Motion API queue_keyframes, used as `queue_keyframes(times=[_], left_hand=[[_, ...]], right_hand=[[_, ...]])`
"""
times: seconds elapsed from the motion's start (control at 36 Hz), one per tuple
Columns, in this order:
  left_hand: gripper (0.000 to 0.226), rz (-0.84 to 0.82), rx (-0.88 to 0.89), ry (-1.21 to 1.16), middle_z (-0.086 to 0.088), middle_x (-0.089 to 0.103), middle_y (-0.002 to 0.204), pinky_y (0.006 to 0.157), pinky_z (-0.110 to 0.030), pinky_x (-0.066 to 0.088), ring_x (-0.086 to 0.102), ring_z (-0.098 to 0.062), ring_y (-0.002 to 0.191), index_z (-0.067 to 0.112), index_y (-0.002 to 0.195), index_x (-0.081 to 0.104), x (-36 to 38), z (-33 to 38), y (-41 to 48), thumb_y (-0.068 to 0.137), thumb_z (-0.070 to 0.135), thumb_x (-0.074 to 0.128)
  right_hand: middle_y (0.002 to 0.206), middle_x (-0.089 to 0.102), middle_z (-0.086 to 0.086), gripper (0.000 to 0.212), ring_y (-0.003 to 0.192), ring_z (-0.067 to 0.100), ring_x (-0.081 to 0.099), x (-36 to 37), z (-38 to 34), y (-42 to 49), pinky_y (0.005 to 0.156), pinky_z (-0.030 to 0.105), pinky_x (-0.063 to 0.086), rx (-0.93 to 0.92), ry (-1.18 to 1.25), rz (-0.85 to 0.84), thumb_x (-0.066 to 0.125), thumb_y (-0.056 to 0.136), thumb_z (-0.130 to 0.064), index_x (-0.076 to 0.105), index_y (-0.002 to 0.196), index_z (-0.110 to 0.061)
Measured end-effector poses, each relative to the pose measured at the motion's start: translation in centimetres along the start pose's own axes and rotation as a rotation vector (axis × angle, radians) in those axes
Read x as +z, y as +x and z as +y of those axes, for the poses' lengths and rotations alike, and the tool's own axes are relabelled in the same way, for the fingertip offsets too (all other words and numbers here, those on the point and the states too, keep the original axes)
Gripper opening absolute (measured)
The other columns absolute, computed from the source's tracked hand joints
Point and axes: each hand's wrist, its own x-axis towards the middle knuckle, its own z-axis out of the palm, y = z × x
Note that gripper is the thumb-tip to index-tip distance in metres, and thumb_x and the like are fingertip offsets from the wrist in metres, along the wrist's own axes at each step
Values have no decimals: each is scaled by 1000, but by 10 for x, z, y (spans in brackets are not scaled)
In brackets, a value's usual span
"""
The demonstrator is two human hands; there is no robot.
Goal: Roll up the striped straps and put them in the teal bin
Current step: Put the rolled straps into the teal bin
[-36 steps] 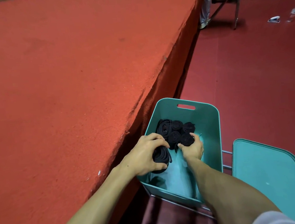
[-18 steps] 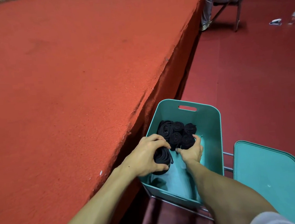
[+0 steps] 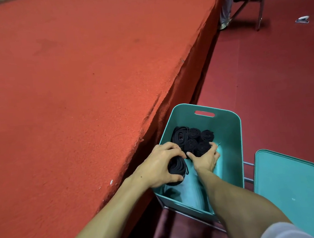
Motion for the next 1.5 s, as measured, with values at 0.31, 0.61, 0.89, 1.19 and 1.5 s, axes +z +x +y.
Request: queue_keyframes(times=[0.31,0.61,0.89,1.19,1.5], left_hand=[[59,3,5,3,7,47,127,108,-26,29,44,-19,121,26,121,63,5,-3,2,68,35,87],[58,41,-151,-44,3,32,132,108,-32,31,31,-24,125,29,122,62,0,12,-6,70,31,87],[56,74,-190,-94,-2,23,119,109,-31,31,27,-26,120,37,118,64,-1,30,-25,67,32,88],[78,77,-67,-178,7,24,117,110,-29,37,33,-18,122,51,121,49,6,22,-37,58,29,88],[91,109,-67,-322,7,25,121,104,-7,32,34,-1,126,40,130,43,9,7,-35,57,14,91]], right_hand=[[148,24,13,97,96,34,51,-19,-3,-6,86,40,41,42,-69,-59,89,69,-12,29,144,-28],[118,64,5,48,89,21,66,-59,-42,-40,73,28,53,-261,200,-229,86,73,-8,61,112,-17],[114,71,11,51,83,22,70,-104,-55,-56,81,32,57,-392,252,-910,79,71,15,69,111,-15],[115,68,-7,79,68,15,58,-99,-63,-56,74,32,55,-529,4,-1054,86,64,5,62,132,-26],[114,70,-12,76,105,7,62,-86,-61,-52,89,30,55,-510,-35,-1011,90,59,-2,66,121,-38]])
